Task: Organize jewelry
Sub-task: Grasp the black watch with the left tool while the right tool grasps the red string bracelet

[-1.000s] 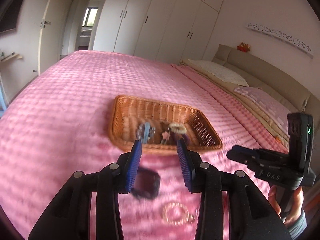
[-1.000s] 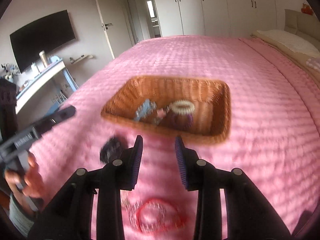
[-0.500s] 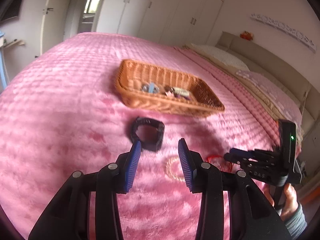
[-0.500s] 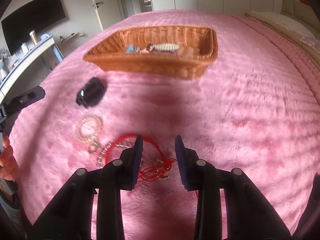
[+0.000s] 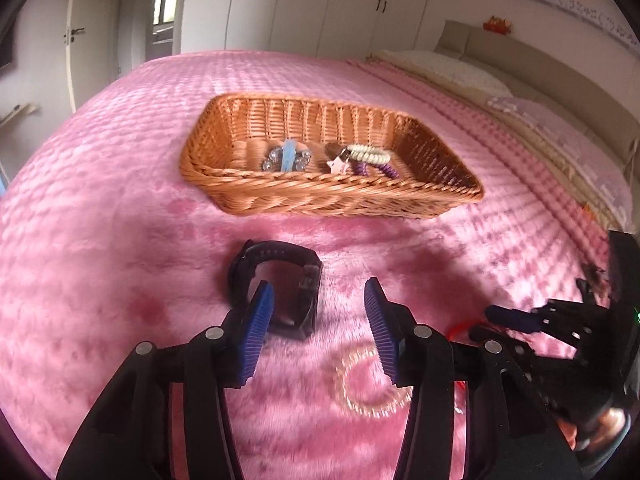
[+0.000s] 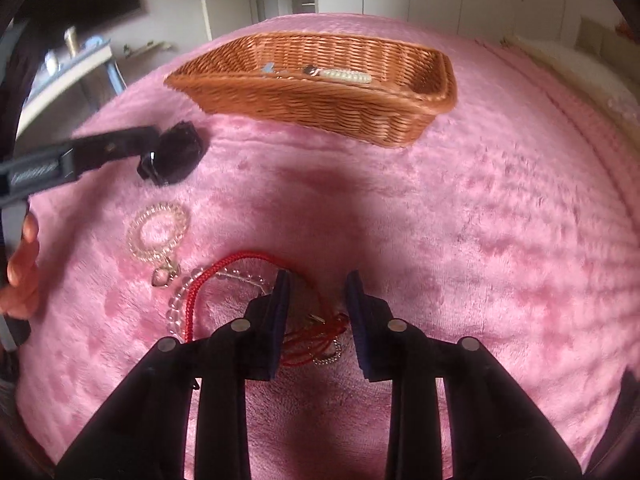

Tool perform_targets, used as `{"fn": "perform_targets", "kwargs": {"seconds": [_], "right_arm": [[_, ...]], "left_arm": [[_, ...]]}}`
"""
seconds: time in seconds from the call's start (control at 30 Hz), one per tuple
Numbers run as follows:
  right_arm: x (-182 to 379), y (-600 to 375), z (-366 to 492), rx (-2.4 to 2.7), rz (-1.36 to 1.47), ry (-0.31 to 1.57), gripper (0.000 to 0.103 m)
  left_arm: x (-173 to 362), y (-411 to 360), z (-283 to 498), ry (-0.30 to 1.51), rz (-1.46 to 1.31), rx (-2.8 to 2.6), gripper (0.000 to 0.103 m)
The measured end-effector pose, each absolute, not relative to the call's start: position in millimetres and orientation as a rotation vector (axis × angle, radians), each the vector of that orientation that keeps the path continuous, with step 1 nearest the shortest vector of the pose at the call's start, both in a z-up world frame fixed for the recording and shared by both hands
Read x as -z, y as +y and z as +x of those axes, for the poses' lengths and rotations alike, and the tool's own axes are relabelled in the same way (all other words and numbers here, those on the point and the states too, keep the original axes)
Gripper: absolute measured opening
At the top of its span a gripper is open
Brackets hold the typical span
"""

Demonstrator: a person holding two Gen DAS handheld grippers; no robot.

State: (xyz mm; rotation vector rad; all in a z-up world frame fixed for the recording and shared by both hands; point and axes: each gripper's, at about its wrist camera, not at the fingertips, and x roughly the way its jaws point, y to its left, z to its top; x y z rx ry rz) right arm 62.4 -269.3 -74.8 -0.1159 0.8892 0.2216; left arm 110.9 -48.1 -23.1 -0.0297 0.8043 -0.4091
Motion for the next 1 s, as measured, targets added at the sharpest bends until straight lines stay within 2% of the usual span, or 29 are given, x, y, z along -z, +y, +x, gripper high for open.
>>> {"fn": "perform_targets", "kwargs": {"seconds": [0.1,0.3,0.47,0.73,0.77,0.83,0.87,0.9,1.0], "right_arm": [[74,-262,63,-0.207,-0.151,0.869,0.003],[58,-262,65,-0.204,-0.106,0.808,0.003],[47,-288,76,-0.125,-0.014,0.780,0.003],[67,-323,86,-0.121,0.119,0.896,0.004],[66,-325,86,-0.125,0.130,0.896,0.007],[64,-328,84,-0.129,0.148,0.880,0.025],[61,-329,83,-0.115,0.147,0.866,0.046],[59,-329,82,-0.106,0.141,0.852,0.054],[58,-321,85,-0.112,0.109,0.849,0.053]], "left_arm": [[31,-52,118,0.820,-0.032,0.397,0.046],[37,-54,120,0.826,-0.024,0.379,0.039],[40,-51,123,0.834,-0.039,0.375,0.016],[43,-46,121,0.829,-0.067,0.391,0.016],[43,-45,121,0.828,-0.073,0.396,0.016],[43,-43,121,0.825,-0.088,0.405,0.016],[42,-40,120,0.821,-0.101,0.413,0.016],[42,-39,120,0.817,-0.110,0.417,0.016],[42,-38,120,0.813,-0.119,0.423,0.016]]}}
